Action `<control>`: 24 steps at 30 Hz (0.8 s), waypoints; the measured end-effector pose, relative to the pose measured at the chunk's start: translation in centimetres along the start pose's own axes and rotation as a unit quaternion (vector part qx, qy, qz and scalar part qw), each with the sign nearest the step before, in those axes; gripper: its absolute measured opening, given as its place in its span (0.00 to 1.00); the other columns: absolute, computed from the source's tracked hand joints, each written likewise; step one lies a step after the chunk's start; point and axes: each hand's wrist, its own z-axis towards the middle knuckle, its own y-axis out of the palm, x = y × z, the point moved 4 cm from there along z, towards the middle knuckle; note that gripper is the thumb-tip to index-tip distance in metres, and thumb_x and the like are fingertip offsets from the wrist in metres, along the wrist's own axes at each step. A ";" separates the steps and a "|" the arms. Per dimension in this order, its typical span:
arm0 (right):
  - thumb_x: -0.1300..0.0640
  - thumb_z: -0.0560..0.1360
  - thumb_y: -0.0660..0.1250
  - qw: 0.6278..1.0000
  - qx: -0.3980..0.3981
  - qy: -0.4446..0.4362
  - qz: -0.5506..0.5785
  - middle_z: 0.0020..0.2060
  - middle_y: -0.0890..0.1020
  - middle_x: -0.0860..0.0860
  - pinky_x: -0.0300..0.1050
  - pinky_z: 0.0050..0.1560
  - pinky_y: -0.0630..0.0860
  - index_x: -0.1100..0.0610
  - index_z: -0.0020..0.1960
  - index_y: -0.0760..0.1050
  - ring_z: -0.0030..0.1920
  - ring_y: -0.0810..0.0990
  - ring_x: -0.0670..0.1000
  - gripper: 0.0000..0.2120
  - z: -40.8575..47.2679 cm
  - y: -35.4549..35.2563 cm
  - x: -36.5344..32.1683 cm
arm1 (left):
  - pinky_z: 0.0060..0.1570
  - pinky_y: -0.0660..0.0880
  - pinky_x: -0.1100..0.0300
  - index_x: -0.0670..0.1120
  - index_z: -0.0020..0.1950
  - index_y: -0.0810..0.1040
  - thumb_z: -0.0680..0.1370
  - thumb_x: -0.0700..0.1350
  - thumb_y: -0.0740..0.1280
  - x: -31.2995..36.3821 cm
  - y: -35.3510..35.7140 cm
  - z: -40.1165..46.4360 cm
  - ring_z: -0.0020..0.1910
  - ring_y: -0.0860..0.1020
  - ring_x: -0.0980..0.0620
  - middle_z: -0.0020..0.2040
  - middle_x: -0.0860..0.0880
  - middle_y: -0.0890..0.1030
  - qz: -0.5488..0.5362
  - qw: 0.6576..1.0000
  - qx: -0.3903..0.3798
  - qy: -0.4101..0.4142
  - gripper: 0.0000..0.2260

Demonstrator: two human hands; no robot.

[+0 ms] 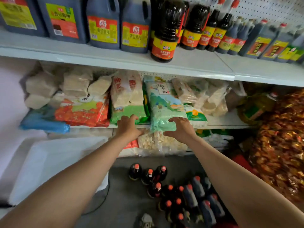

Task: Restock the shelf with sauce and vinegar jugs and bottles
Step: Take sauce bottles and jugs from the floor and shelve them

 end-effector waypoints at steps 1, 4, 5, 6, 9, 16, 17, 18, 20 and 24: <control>0.36 0.68 0.75 1.000 -0.007 0.001 -0.002 0.71 0.72 0.50 0.53 0.67 0.68 0.47 0.69 0.72 0.72 0.66 0.54 0.34 -0.8 0.9 0.3 | 0.62 0.72 0.52 0.51 0.70 0.72 0.70 0.55 0.77 -0.7 0.7 -0.7 0.64 0.73 0.41 0.66 0.41 0.72 -0.005 1.000 -0.007 -0.003 0.31; 0.36 0.69 0.74 1.000 -0.021 0.014 0.005 0.70 0.73 0.50 0.53 0.67 0.68 0.48 0.68 0.73 0.72 0.67 0.55 0.33 -2.6 3.3 1.6 | 0.58 0.72 0.56 0.51 0.68 0.73 0.69 0.55 0.78 -2.3 2.4 -2.4 0.62 0.74 0.42 0.66 0.42 0.73 -0.009 1.000 -0.013 -0.016 0.30; 0.36 0.69 0.75 0.999 -0.028 0.021 0.016 0.70 0.74 0.51 0.53 0.67 0.68 0.49 0.68 0.74 0.71 0.67 0.56 0.32 -3.0 4.2 2.2 | 0.58 0.72 0.55 0.51 0.68 0.74 0.69 0.55 0.78 -2.6 3.0 -2.8 0.62 0.74 0.42 0.65 0.42 0.74 -0.009 1.000 -0.013 -0.017 0.29; 0.37 0.69 0.74 0.998 -0.035 0.029 0.033 0.69 0.74 0.51 0.52 0.65 0.69 0.50 0.67 0.74 0.70 0.68 0.56 0.31 -3.4 5.2 2.8 | 0.59 0.73 0.53 0.51 0.67 0.75 0.69 0.55 0.78 -2.8 3.8 -3.2 0.61 0.75 0.42 0.64 0.42 0.75 -0.011 1.000 -0.013 -0.012 0.28; 0.37 0.70 0.74 0.994 -0.046 0.062 0.082 0.66 0.77 0.52 0.50 0.61 0.71 0.51 0.65 0.76 0.68 0.71 0.55 0.29 -4.3 8.7 5.4 | 0.60 0.73 0.52 0.48 0.64 0.78 0.70 0.52 0.78 -3.8 7.3 -4.0 0.60 0.76 0.44 0.62 0.44 0.79 -0.043 0.999 -0.028 0.001 0.24; 0.42 0.72 0.75 0.973 -0.056 0.152 0.166 0.52 0.83 0.53 0.48 0.57 0.75 0.56 0.57 0.81 0.57 0.79 0.55 0.22 -7.6 21.7 14.6 | 0.54 0.72 0.58 0.49 0.62 0.79 0.72 0.52 0.76 -9.4 22.1 -3.8 0.59 0.78 0.49 0.60 0.49 0.81 -0.096 0.990 -0.098 -0.037 0.20; 0.42 0.72 0.75 0.968 -0.059 0.168 0.178 0.50 0.84 0.53 0.48 0.56 0.75 0.57 0.56 0.82 0.55 0.80 0.55 0.21 -8.2 23.9 15.6 | 0.57 0.73 0.55 0.49 0.62 0.80 0.73 0.51 0.76 -10.4 24.5 -3.6 0.59 0.78 0.48 0.60 0.48 0.81 -0.102 0.988 -0.107 -0.045 0.19; 0.43 0.72 0.75 0.962 -0.061 0.183 0.191 0.50 0.84 0.52 0.45 0.55 0.74 0.57 0.56 0.82 0.55 0.80 0.54 0.21 -8.7 26.7 16.9 | 0.59 0.74 0.53 0.48 0.62 0.80 0.73 0.50 0.76 -11.7 27.5 -3.5 0.59 0.78 0.46 0.60 0.47 0.81 -0.109 0.985 -0.118 -0.056 0.19; 0.43 0.73 0.75 0.953 -0.051 0.205 0.216 0.47 0.84 0.51 0.39 0.49 0.69 0.57 0.55 0.82 0.54 0.80 0.53 0.19 -9.4 32.2 19.2 | 0.61 0.73 0.52 0.48 0.62 0.80 0.73 0.50 0.76 -14.6 33.4 -3.2 0.60 0.78 0.46 0.60 0.45 0.80 -0.130 0.978 -0.141 -0.078 0.18; 0.44 0.75 0.72 0.929 -0.057 0.240 0.274 0.58 0.82 0.54 0.43 0.60 0.71 0.57 0.65 0.77 0.63 0.78 0.55 0.25 -9.7 44.1 22.8 | 0.58 0.71 0.57 0.52 0.64 0.78 0.75 0.51 0.75 -20.9 44.5 -2.1 0.63 0.77 0.48 0.64 0.45 0.78 -0.160 0.966 -0.181 -0.090 0.19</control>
